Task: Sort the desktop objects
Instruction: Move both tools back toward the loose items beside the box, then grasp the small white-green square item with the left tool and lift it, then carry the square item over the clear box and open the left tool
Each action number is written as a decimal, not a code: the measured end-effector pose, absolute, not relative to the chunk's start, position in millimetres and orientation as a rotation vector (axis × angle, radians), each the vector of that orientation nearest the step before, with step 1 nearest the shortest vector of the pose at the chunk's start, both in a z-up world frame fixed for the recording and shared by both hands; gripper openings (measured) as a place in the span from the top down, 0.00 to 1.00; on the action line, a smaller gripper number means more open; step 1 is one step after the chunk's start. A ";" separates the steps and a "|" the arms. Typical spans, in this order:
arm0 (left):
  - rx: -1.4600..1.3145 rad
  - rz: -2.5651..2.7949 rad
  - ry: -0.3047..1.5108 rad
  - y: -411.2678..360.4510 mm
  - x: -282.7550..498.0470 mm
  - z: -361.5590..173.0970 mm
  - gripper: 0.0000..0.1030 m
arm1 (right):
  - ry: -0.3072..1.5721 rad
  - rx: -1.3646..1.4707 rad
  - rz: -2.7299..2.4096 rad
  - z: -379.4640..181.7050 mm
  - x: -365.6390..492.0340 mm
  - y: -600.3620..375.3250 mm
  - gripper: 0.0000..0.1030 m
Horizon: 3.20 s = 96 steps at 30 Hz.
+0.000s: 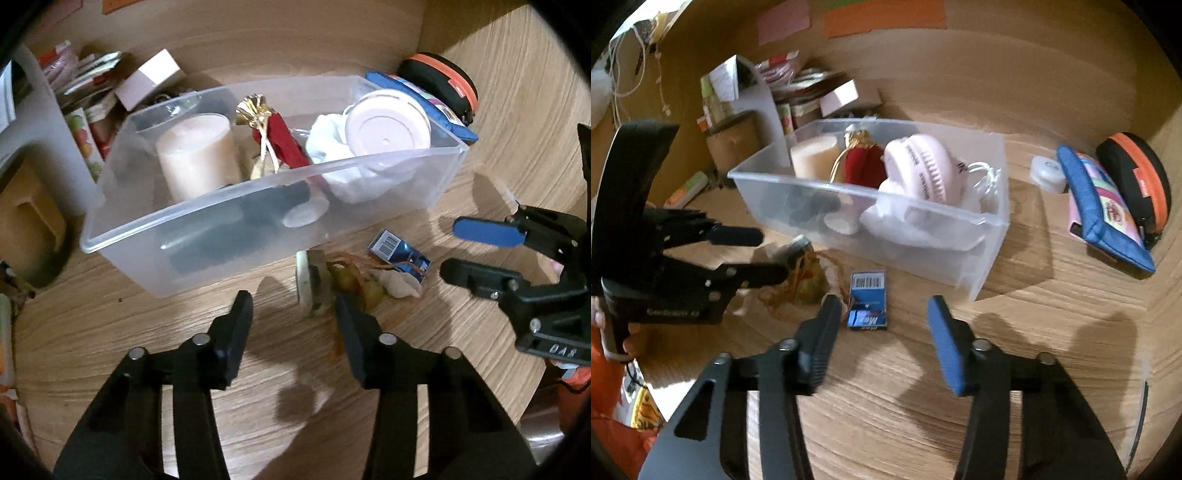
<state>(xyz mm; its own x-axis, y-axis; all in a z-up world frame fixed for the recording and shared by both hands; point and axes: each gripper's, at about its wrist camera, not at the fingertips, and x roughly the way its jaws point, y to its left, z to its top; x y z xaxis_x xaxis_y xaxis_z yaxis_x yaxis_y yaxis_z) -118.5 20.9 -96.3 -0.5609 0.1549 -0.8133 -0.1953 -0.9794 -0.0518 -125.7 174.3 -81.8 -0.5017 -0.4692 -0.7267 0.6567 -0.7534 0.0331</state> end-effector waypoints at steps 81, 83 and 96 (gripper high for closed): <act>-1.313 2.667 -0.092 -25.7 -82.0 -91.0 0.77 | 0.048 0.847 -2.137 -17.2 -122.3 185.6 0.86; -1.277 2.680 -0.112 -29.8 -80.8 -81.4 0.77 | 0.048 0.835 -2.141 -14.2 -123.6 185.7 0.86; -1.085 2.754 -0.139 -41.8 -100.8 -18.5 0.77 | 0.022 0.785 -2.132 3.2 -147.8 169.7 0.86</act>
